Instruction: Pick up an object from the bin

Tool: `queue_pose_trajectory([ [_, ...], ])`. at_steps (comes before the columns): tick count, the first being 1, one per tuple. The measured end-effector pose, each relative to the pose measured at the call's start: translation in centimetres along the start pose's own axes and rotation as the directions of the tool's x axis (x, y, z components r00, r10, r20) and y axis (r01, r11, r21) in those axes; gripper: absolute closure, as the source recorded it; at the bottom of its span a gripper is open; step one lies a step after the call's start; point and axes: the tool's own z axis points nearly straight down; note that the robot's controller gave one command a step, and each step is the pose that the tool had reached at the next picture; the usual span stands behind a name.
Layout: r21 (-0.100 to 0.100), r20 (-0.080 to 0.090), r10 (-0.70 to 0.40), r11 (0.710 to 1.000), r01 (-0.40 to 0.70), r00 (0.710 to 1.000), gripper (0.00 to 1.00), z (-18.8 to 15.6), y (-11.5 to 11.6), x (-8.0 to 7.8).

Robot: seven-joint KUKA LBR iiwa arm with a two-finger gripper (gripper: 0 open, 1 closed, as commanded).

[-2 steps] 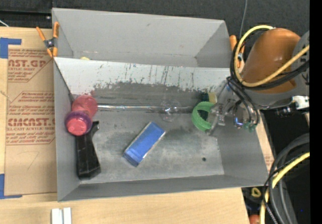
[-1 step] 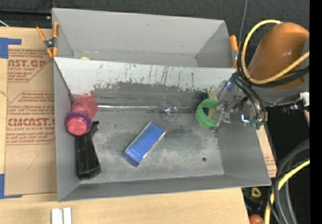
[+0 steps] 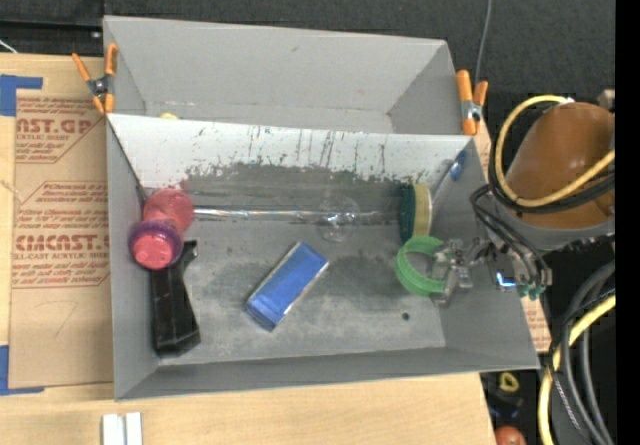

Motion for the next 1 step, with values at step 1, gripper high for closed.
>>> queue_pose_trajectory([
  [1,0.0,0.011,0.163,0.987,-0.164,0.986,1.0,0.24,-3.0,-4.43],
])
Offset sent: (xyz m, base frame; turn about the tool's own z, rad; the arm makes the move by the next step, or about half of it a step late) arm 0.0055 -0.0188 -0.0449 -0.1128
